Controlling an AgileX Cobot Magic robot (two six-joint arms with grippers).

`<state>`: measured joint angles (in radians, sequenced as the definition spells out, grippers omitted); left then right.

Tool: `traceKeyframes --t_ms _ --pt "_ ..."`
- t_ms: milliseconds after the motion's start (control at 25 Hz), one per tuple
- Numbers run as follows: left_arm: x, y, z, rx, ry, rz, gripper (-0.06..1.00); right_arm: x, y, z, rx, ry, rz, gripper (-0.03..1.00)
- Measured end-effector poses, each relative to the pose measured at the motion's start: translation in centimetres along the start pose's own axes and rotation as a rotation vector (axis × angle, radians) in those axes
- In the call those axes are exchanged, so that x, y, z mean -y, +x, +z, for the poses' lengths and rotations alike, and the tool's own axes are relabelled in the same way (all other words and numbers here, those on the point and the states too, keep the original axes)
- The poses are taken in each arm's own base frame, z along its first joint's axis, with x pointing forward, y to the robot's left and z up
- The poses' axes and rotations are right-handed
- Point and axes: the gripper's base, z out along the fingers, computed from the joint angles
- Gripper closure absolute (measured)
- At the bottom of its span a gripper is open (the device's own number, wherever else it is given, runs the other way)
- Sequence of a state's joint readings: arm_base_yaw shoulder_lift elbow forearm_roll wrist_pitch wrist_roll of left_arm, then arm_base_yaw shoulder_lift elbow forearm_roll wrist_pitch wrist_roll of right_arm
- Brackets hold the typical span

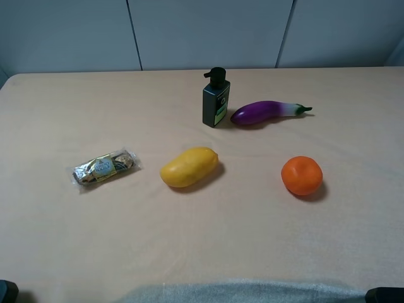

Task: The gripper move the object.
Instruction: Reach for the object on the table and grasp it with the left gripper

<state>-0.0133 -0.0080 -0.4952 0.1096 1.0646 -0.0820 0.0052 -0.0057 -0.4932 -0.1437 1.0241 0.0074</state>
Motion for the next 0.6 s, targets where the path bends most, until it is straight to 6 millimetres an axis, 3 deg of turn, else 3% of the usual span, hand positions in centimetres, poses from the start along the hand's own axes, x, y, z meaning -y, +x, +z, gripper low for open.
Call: traceKeyframes --t_ms 600 --pt "0.00 0.00 0.00 0.000 0.000 0.000 0.18 0.00 0.00 0.00 0.000 0.000 0.000 0.34"
